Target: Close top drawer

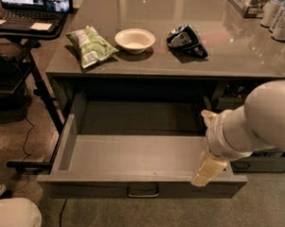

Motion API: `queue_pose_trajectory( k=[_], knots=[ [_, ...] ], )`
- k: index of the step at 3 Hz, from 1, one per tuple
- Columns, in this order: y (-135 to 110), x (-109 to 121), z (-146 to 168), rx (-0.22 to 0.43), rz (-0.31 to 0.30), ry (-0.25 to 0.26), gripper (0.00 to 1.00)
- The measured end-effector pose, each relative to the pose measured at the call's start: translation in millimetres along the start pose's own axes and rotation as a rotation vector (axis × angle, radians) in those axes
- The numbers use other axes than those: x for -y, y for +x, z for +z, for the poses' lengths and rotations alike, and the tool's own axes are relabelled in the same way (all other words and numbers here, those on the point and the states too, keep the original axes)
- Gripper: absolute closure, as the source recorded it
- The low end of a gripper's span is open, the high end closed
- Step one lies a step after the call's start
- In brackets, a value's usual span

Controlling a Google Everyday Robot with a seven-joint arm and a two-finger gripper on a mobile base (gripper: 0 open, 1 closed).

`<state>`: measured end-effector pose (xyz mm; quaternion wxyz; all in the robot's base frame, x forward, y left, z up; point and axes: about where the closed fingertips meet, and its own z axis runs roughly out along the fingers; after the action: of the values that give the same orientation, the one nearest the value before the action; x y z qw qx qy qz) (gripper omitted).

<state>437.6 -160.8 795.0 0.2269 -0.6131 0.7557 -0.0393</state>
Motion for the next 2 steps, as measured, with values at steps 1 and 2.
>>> queue_pose_trajectory(
  k=[1,2],
  knots=[
    [1.0,-14.2,27.1,0.049,-0.045,-0.014,0.00],
    [6.2,-17.9,52.7,0.072,-0.101,-0.004,0.00]
  ],
)
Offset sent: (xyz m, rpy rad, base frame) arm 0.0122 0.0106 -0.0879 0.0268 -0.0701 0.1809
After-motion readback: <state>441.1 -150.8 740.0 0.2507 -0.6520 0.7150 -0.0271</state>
